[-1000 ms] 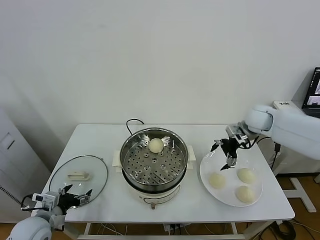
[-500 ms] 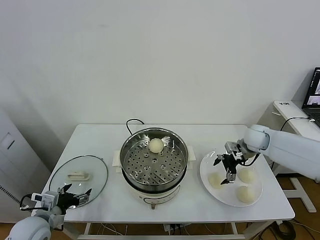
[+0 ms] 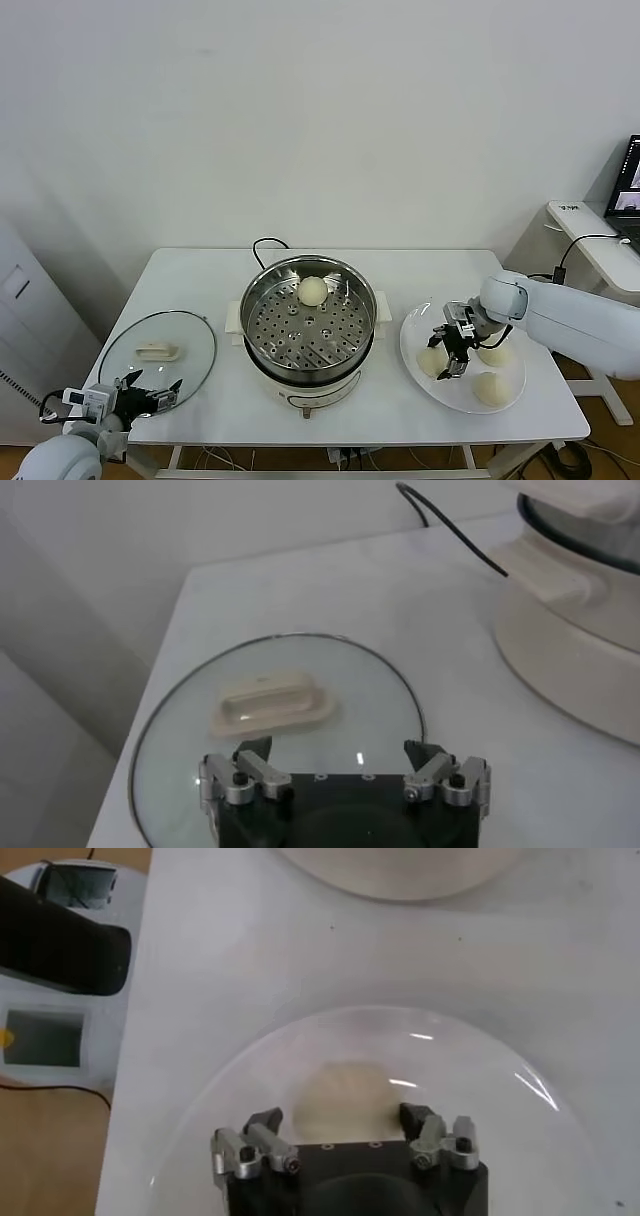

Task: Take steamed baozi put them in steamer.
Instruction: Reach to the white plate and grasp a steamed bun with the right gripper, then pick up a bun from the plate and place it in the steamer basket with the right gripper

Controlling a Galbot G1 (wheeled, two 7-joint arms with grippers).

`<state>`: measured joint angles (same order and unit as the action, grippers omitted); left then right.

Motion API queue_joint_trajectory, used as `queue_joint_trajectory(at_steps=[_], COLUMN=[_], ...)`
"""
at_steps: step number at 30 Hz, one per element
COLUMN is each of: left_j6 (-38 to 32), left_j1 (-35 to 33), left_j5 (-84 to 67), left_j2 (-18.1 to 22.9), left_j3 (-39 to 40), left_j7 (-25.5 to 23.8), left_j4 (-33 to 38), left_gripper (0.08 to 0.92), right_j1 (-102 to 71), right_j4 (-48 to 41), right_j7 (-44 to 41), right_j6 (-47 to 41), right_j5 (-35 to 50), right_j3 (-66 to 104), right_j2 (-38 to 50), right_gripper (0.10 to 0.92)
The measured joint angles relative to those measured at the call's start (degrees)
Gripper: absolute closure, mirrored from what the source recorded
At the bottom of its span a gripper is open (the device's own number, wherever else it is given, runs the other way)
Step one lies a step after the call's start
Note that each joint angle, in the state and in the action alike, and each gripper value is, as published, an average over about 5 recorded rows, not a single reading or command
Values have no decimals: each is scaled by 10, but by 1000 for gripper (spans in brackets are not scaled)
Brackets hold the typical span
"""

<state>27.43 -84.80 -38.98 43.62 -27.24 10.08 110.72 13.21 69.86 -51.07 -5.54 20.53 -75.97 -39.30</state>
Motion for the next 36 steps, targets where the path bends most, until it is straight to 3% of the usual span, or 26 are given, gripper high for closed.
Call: queue_joint_trajectory(at_steps=[6,23,36], left_j6=[2,7,7], left_j1=[1,4,7], left_j5=[0,0,2], left_j2=[1,-2,-4], left_j3=[0,1,2], left_j7=[2,5,4], left_j4=[3,12,10], left_gripper=[177,177,177], right_j1=[15,279,342], right_j4=[10,105,134], right_j7=[0,-29,24], right_j6=[-5,-41,-95], right_j5=[9,160,324], right_j3=[-9,-121,-117], right_j2=[9,27,-59], right_gripper=[547,549,548])
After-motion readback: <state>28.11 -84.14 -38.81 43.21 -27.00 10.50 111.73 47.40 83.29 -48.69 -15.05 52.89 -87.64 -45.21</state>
